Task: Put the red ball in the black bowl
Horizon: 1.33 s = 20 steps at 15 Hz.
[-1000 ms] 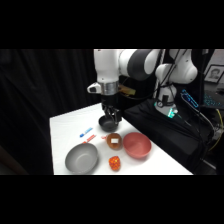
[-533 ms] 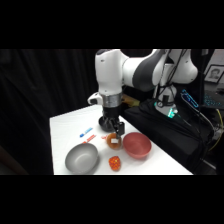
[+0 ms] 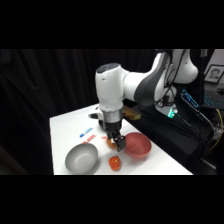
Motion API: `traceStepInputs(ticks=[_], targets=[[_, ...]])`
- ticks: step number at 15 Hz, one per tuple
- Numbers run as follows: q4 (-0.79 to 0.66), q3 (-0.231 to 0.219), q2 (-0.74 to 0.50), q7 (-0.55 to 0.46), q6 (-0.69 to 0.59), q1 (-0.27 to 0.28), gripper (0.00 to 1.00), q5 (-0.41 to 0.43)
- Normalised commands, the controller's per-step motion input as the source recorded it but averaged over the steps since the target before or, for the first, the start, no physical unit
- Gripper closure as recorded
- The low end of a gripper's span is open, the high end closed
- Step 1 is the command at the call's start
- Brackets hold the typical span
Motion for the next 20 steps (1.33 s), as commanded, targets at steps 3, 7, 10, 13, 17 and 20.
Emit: traceStepInputs(ticks=[3, 7, 10, 13, 17, 20], targets=[[0.15, 0.016, 0.25, 0.06, 0.22, 0.066, 0.0, 0.083], [0.16, -0.014, 0.24, 0.11, 0.23, 0.098, 0.0, 0.039], [0.16, -0.091, 0.23, 0.16, 0.23, 0.125, 0.0, -0.021], [0.13, -0.092, 0.2, 0.11, 0.2, 0.096, 0.0, 0.009], [0.09, -0.073, 0.15, 0.06, 0.23, 0.072, 0.0, 0.037], [0.06, -0.03, 0.09, 0.01, 0.18, 0.042, 0.25, 0.087]])
